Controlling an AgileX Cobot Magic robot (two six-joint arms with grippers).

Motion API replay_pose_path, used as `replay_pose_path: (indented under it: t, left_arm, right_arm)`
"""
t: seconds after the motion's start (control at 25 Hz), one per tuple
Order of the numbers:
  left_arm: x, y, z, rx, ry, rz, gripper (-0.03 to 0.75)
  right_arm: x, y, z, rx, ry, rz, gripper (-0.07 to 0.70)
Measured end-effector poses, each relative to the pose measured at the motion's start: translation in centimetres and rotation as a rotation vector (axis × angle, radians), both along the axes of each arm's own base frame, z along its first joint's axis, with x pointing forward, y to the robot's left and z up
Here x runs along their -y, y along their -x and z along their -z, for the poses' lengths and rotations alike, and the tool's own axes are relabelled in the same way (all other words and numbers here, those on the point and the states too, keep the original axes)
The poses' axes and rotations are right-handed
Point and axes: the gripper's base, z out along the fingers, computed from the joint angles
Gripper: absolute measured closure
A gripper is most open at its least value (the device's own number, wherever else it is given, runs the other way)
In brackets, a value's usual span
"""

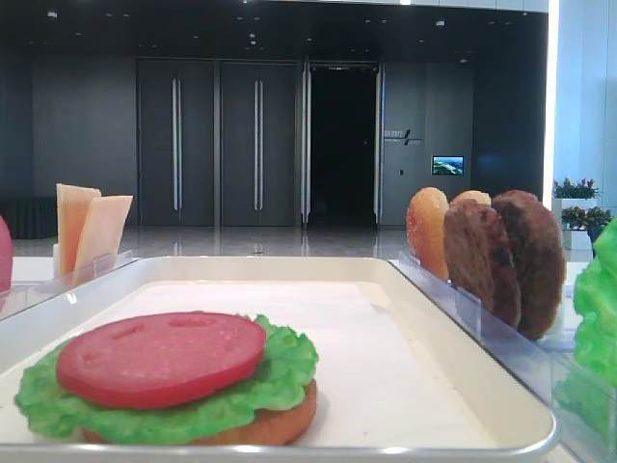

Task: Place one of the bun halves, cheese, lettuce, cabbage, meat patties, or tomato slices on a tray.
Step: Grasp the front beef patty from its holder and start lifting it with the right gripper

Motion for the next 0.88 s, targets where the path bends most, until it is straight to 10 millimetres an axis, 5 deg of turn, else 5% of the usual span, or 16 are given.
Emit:
replay_pose_path:
  t: [0.88]
  left_arm:
    - [0.00, 0.00, 0.00, 0.000, 0.000, 0.000, 0.276]
  right_arm:
    - [0.00, 0.00, 0.00, 0.000, 0.000, 0.000, 0.090]
